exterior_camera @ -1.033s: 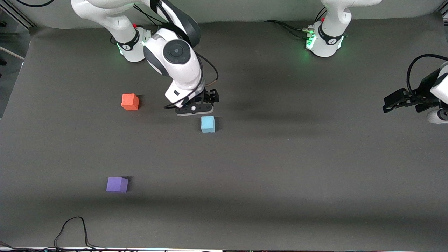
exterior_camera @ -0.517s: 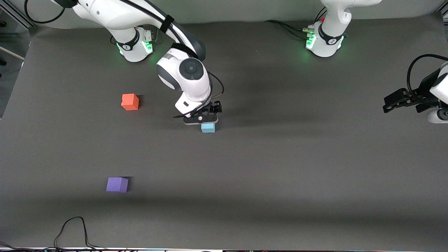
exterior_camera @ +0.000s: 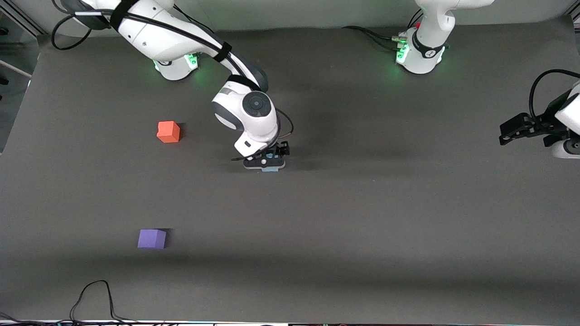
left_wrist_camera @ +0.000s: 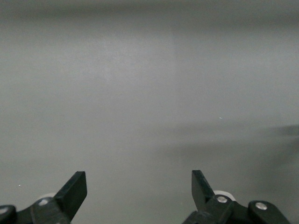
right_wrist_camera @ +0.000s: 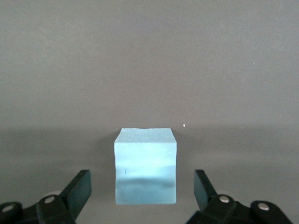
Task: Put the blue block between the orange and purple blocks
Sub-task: 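Move the right gripper over the light-blue cube and lower onto it, then close the right gripper on the light-blue cube and lift it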
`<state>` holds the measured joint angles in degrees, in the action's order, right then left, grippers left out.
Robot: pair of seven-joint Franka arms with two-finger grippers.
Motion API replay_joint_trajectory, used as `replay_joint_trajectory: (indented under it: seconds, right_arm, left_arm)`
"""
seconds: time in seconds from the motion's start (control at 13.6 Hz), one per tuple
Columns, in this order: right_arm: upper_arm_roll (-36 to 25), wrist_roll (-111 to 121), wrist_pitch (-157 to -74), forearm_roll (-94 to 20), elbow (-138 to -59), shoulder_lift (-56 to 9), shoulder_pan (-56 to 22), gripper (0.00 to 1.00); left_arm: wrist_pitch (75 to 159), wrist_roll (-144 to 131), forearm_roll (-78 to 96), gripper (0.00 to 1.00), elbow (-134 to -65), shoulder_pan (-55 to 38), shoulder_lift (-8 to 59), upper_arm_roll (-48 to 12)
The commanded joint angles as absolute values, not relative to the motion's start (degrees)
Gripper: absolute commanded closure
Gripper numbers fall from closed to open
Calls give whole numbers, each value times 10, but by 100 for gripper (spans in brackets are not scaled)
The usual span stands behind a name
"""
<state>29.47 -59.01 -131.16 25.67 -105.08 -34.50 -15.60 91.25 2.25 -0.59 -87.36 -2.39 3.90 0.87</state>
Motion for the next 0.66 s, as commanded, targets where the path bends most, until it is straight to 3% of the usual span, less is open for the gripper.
replay_joint_trajectory:
  seconds: [0.0, 0.22, 0.37, 0.44, 0.52, 0.59]
  right_arm:
    - [294, -634, -1330, 286, -1051, -361, -160, 3]
    - [294, -650, -1342, 298, -1065, -366, -159, 4]
    - [293, -650, -1347, 299, -1071, -366, -159, 12]
    - [293, -650, -1348, 299, -1072, -366, -160, 24]
    - [292, -650, -1348, 305, -1073, -367, -159, 50]
    - [292, -650, -1348, 306, -1073, -367, -159, 66]
  left_arm:
    - [923, 34, -14, 0, -884, -19, 32, 3]
    - [924, 33, -10, 0, -882, -18, 35, 4]
    - [924, 33, -11, 0, -879, -19, 35, 4]
    - [924, 33, -11, 0, -876, -20, 36, 4]
    - [924, 33, -12, 0, -875, -22, 37, 4]
    - [924, 33, -11, 0, -875, -23, 37, 3]
